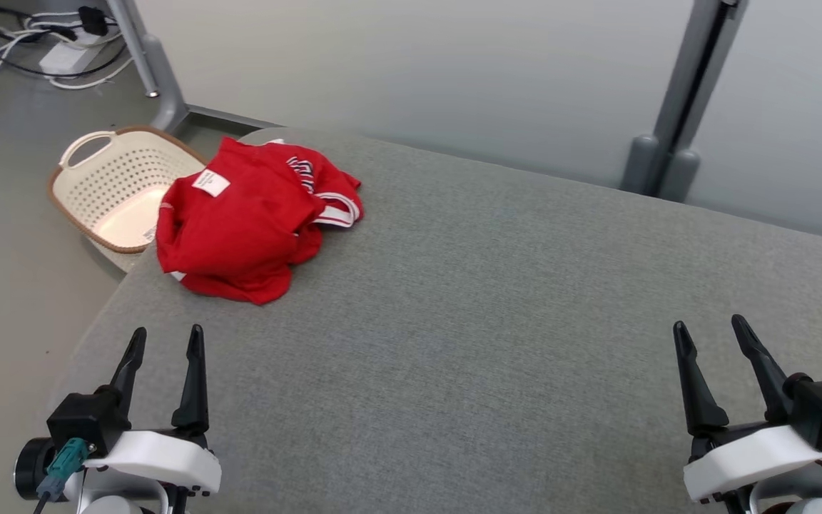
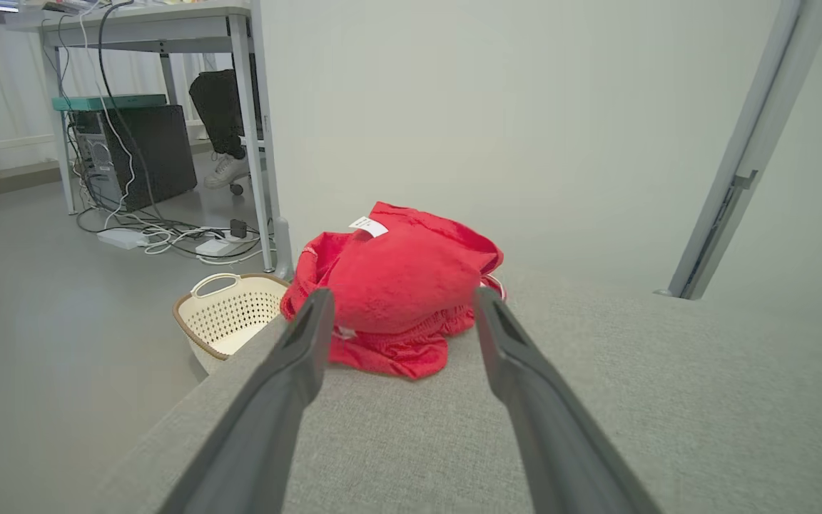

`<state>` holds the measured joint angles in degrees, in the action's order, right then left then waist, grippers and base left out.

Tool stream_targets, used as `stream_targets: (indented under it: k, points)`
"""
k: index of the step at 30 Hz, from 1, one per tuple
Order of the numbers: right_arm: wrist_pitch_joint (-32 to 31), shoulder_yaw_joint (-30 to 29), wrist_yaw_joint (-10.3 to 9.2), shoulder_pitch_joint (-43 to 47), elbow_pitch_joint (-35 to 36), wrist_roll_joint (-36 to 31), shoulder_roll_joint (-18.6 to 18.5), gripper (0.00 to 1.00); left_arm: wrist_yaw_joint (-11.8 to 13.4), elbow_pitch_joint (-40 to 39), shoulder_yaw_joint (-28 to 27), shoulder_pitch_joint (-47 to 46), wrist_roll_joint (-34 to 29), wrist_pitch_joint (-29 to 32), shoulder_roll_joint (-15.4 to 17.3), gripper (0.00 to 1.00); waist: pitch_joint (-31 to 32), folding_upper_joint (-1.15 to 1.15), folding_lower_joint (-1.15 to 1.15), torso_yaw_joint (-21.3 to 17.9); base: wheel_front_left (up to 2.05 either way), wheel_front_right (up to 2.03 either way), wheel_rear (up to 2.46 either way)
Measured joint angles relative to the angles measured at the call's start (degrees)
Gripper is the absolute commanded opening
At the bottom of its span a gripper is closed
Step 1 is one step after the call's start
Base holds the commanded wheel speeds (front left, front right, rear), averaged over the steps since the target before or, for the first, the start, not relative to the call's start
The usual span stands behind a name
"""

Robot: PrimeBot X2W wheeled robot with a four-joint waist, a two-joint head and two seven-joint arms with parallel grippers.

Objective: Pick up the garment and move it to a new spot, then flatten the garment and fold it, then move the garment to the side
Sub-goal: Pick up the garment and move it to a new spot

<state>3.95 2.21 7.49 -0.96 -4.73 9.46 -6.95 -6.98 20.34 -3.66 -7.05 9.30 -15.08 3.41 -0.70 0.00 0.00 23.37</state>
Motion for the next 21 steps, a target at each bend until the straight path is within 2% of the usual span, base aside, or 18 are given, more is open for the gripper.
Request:
stream_targets:
  k: [5, 10, 21]
  points:
    - [-0.29, 0.27, 0.01, 0.01, -0.04, 0.05, 0.34, 1.00, -0.01, 0.15, -0.97, 0.62, -0.03, -0.01, 0.15, 1.00, 0.59, 0.00, 0.00, 3.68, 0.00, 0.00, 0.00]
    - [-0.43, 0.42, 0.01, 0.08, -0.14, -0.01, 0.29, 1.00, -0.02, -0.11, -1.27, 0.61, -0.04, 0.00, 0.04, 1.00, 1.11, 0.00, 0.00, 5.19, 0.00, 0.00, 0.00]
    - [-0.44, 0.40, 0.01, 0.13, -0.11, 0.05, 0.38, 1.00, -0.10, 0.10, -1.35, 0.37, -0.05, 0.00, -0.20, 1.00, 0.90, 0.00, 0.00, 5.00, 0.00, 0.00, 0.00]
